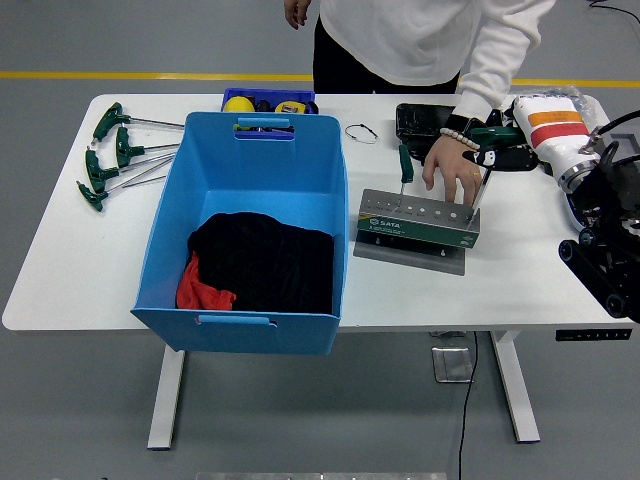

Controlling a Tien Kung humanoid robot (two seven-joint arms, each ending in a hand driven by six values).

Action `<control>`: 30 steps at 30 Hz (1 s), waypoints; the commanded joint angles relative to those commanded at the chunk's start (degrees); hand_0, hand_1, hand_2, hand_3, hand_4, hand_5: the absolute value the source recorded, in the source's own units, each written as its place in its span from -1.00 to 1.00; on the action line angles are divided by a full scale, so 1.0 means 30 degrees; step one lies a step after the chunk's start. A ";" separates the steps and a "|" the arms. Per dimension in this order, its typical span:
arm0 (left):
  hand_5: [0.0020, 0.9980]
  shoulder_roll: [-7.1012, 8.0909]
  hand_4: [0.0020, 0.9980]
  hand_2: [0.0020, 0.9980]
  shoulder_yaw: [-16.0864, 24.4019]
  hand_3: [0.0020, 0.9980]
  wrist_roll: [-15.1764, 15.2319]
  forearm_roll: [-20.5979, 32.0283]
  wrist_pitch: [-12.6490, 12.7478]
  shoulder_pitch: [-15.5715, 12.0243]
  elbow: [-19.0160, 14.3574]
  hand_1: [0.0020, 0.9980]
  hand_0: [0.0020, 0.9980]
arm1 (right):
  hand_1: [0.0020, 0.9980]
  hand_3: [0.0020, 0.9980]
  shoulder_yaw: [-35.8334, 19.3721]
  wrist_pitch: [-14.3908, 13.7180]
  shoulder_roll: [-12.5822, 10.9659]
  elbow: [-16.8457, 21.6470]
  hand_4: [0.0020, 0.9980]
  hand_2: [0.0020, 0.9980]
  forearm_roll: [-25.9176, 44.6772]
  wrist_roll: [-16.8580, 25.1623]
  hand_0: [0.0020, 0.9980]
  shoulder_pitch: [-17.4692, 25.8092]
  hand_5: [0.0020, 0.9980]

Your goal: Lift tool from toolbox,place it in box,lift tool from toolbox,place it in box

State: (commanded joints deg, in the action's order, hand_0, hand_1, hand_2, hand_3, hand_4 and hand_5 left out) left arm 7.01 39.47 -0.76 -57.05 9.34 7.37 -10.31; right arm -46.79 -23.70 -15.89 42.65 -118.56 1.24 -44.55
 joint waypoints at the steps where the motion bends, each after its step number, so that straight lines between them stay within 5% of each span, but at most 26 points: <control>1: 0.25 0.0000 0.38 0.41 0.0017 0.35 0.0001 -0.0005 0.0004 -0.0007 0.0000 0.45 0.49 | -1.00 -1.00 -0.0021 0.0015 -0.0043 0.0060 0.85 -1.00 0.0004 -0.0062 -1.00 0.0003 0.18; 19: 0.26 0.0065 0.38 0.41 0.0239 0.35 -0.0010 -0.0080 0.0012 -0.0114 0.0000 0.45 0.48 | -1.00 -1.00 -0.0518 -0.0822 -0.0662 0.1431 0.70 -1.00 -0.0127 0.0266 -1.00 -0.0241 0.15; 30: 0.26 0.0119 0.38 0.41 0.0617 0.35 -0.0080 -0.0409 0.0014 -0.0218 0.0000 0.44 0.49 | -1.00 -1.00 -0.0924 -0.0813 -0.1547 0.3573 0.66 -1.00 -0.0756 0.0342 -1.00 -0.0781 0.12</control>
State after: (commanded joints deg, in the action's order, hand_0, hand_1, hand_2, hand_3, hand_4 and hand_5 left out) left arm 7.37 41.32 -1.00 -58.28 9.38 6.72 -10.31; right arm -49.56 -26.14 -20.53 53.37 -120.83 2.27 -46.90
